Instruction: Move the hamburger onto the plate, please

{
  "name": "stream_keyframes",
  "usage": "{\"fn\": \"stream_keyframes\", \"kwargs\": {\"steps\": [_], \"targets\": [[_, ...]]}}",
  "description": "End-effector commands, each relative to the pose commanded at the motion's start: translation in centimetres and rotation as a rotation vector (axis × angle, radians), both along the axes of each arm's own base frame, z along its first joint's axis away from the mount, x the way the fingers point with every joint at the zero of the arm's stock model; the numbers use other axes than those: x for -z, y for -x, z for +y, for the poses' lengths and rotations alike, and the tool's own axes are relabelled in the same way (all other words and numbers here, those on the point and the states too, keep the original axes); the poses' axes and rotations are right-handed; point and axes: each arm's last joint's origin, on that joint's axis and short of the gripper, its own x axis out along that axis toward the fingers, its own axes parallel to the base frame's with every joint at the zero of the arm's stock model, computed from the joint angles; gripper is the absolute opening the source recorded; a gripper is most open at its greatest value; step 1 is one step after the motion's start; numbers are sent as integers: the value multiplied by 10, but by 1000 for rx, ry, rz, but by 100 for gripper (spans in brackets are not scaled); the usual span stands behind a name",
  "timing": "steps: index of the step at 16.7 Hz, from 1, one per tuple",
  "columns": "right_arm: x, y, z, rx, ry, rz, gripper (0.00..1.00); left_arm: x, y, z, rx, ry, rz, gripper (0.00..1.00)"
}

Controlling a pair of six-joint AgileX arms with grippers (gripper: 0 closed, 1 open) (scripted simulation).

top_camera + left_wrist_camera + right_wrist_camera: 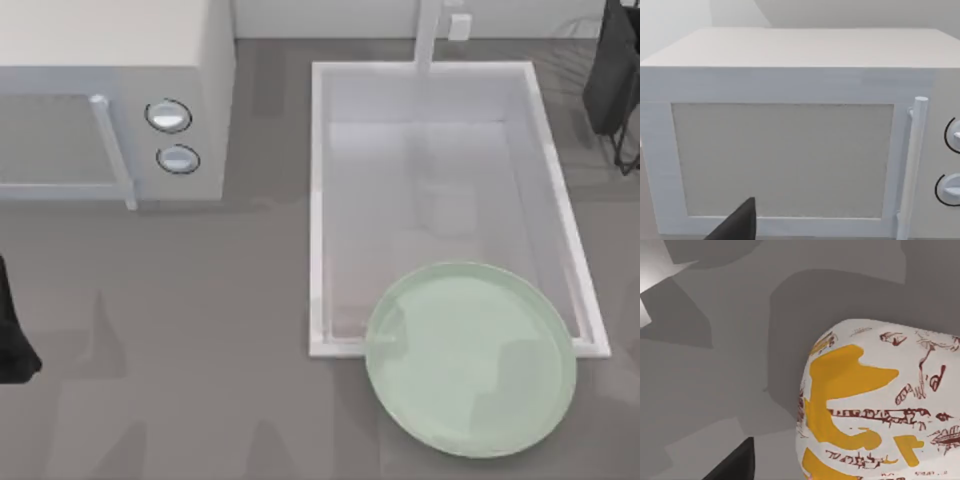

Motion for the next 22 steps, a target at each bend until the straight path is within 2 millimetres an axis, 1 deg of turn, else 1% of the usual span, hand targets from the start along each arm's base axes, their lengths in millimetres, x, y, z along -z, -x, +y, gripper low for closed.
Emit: {"fn": "stream_keyframes", "kwargs": {"steps": [4, 6, 8, 11, 22], "targets": [[40, -2, -1, -1, 3, -16, 100, 0, 0, 0, 0, 0, 0, 100], [55, 0, 0, -1, 2, -11, 100, 0, 0, 0, 0, 0, 0, 100], [62, 1, 0, -1, 1, -4, 100, 0, 0, 0, 0, 0, 0, 100], [62, 1, 0, -1, 1, -4, 100, 0, 0, 0, 0, 0, 0, 100], [62, 1, 0, -1, 1, -4, 17, 0, 0, 0, 0, 0, 0, 100]]}}
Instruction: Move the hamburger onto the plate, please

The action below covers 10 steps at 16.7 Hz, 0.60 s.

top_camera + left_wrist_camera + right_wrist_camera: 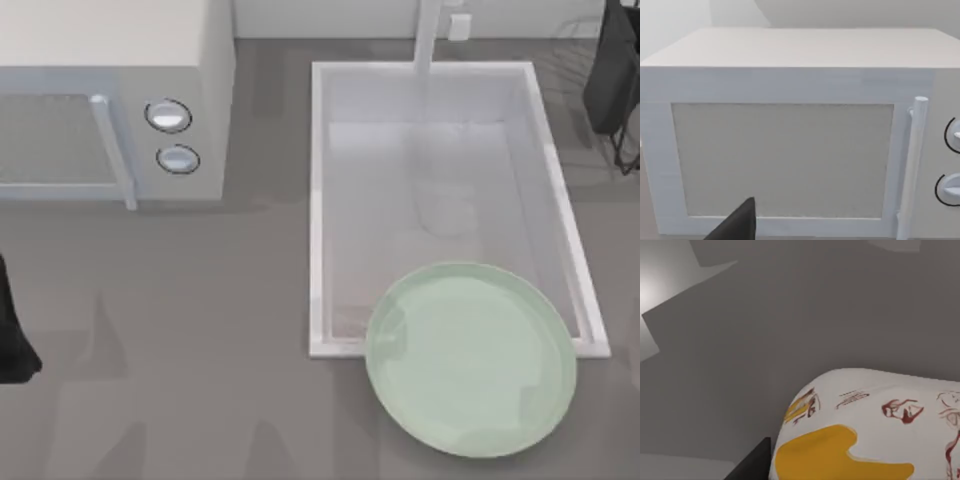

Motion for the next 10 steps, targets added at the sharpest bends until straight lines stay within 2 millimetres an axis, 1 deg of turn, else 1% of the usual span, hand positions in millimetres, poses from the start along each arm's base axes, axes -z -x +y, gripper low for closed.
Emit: {"fn": "stream_keyframes", "kwargs": {"steps": [2, 3, 10], "targets": [[0, 0, 0, 0, 0, 0, 2, 0, 0, 0, 0, 0, 0, 100], [0, 0, 0, 0, 0, 0, 0, 0, 0, 0, 0, 0, 0, 100], [0, 0, 0, 0, 0, 0, 0, 0, 0, 0, 0, 0, 0, 100]]}}
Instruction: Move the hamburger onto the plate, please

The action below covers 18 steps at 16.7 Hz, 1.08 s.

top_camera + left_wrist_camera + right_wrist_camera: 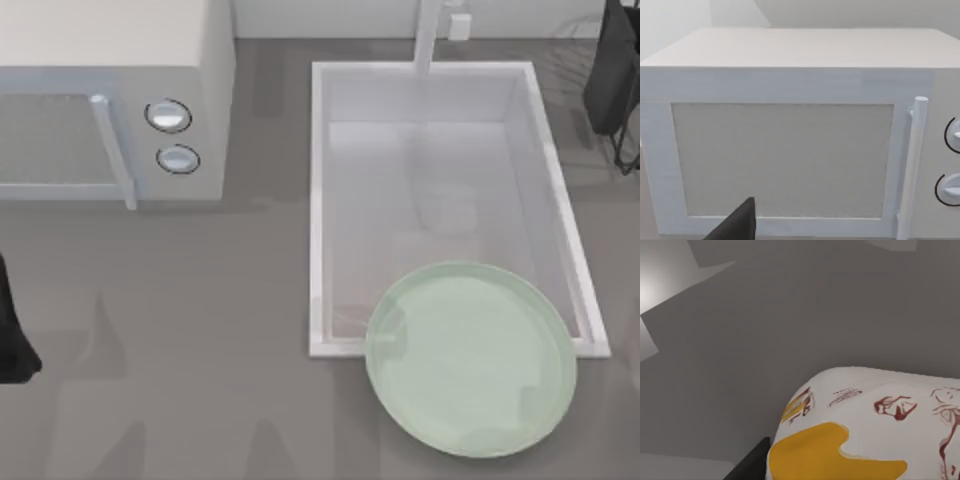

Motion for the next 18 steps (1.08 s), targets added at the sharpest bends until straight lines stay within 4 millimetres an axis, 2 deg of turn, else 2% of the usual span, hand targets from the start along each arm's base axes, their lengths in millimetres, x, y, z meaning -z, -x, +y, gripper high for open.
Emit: {"fn": "stream_keyframes", "kwargs": {"steps": [1, 3, 5, 12, 14, 18], "targets": [[-22, -1, 1, 25, 4, -10, 0, 0, 0, 0, 0, 0, 0, 100], [-27, -3, 0, 26, 5, -14, 0, 0, 0, 0, 0, 0, 0, 100], [-40, -6, -1, 27, 6, -21, 0, 0, 0, 0, 0, 0, 0, 100], [-113, -2, 0, 24, 2, 2, 0, 0, 0, 0, 0, 0, 0, 100], [-122, -1, 1, 25, 4, -10, 0, 0, 0, 0, 0, 0, 0, 100], [-121, -1, 1, 26, 3, -5, 0, 0, 0, 0, 0, 0, 0, 100]]}}
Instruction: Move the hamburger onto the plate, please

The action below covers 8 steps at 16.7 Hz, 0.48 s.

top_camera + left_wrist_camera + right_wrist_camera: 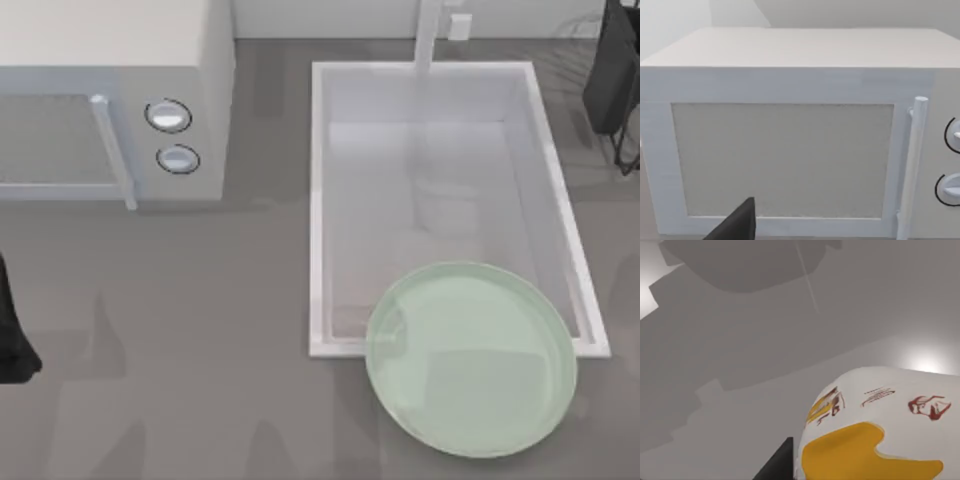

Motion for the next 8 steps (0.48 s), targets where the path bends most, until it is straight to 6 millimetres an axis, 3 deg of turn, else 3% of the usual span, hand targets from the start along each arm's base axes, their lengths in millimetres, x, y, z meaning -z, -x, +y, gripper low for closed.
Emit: {"fn": "stream_keyframes", "kwargs": {"steps": [4, 6, 8], "targets": [[-1, -16, 15, -33, -3, 2, 0, 0, 0, 0, 0, 0, 0, 100], [-1, -32, 38, -84, -7, 5, 0, 0, 0, 0, 0, 0, 0, 100], [1, -48, 76, -164, -12, 14, 0, 0, 0, 0, 0, 0, 0, 100]]}}
